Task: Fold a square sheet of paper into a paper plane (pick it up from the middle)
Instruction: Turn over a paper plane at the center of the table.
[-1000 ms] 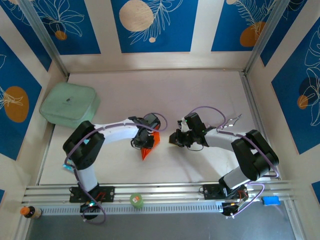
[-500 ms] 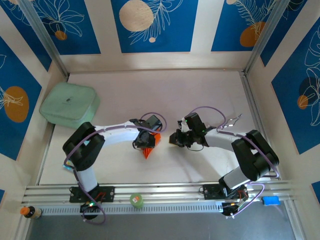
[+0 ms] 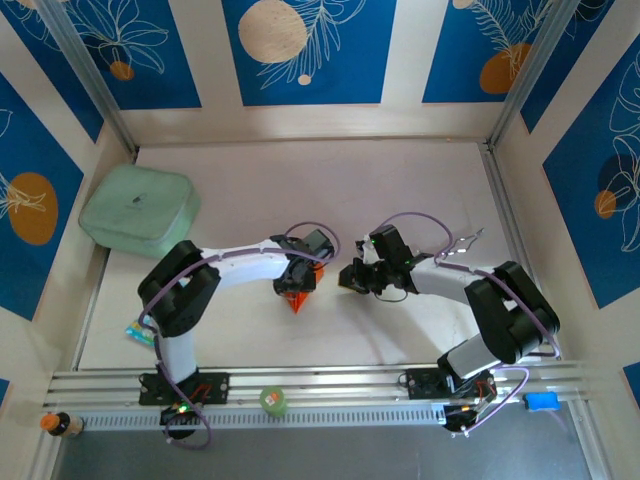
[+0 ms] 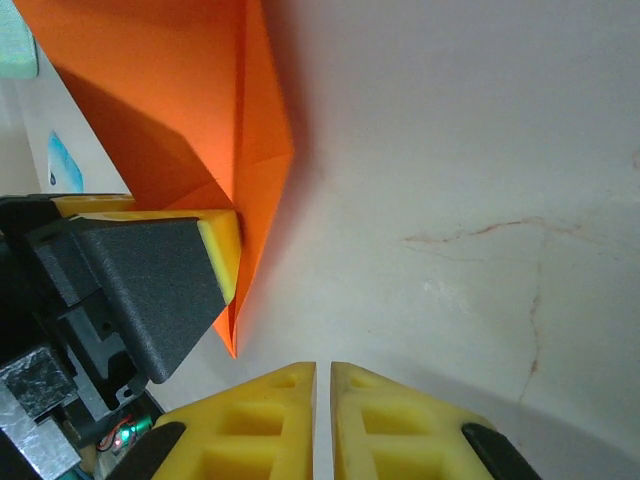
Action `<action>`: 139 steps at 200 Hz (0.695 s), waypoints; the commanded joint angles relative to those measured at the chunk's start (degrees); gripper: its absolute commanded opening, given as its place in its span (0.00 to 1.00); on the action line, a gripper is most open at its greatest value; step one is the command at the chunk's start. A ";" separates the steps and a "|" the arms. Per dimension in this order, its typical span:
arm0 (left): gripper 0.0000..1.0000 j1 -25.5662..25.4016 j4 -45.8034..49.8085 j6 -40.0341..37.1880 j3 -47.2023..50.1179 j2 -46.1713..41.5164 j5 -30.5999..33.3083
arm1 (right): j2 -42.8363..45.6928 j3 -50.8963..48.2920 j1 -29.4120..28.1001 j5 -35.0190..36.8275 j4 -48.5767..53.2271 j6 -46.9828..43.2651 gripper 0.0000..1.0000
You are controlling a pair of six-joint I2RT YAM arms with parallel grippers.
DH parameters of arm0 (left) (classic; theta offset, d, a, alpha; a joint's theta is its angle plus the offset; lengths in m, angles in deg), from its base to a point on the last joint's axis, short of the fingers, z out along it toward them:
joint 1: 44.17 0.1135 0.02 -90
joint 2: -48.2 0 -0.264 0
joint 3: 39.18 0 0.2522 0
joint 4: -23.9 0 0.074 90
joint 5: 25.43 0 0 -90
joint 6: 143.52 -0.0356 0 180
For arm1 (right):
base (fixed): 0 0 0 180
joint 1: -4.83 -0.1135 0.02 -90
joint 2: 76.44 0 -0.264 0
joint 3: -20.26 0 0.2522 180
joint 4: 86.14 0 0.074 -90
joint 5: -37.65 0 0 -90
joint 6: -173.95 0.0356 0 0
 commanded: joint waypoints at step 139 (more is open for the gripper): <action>0.42 -1.17 4.77 1.29 -3.89 3.68 1.39 | 2.81 2.14 0.79 1.25 3.80 -1.61 0.12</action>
